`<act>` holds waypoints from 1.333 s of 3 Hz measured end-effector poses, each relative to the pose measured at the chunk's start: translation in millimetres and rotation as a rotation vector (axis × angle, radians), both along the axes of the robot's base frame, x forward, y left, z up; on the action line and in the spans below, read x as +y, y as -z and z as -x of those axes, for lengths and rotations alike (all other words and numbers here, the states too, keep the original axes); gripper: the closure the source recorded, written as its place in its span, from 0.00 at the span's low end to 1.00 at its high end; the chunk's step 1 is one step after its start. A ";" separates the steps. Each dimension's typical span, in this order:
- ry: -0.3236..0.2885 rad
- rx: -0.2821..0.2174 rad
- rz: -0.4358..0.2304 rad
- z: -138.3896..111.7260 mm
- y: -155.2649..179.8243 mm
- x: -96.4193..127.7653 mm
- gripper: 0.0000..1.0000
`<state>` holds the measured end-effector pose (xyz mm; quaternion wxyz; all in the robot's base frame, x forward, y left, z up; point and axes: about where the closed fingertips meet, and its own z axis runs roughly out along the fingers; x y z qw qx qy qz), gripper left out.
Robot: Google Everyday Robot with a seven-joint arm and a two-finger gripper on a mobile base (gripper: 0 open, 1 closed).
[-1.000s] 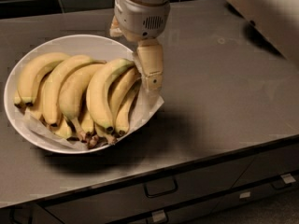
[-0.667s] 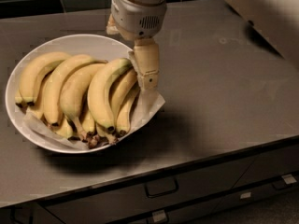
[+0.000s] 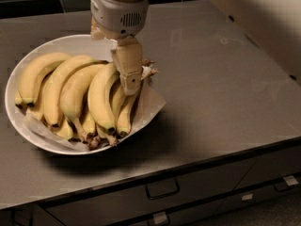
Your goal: Pick banana from white bowl
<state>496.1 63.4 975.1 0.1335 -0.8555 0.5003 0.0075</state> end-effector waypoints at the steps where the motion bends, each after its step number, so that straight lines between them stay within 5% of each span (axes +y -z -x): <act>1: -0.020 0.004 0.022 8.6 -8.7 12.8 0.11; 4: 0.042 0.009 0.015 4.1 -14.6 -12.3 0.32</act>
Offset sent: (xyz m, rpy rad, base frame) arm -0.0316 -0.0096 0.0182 -0.1262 0.0678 0.0189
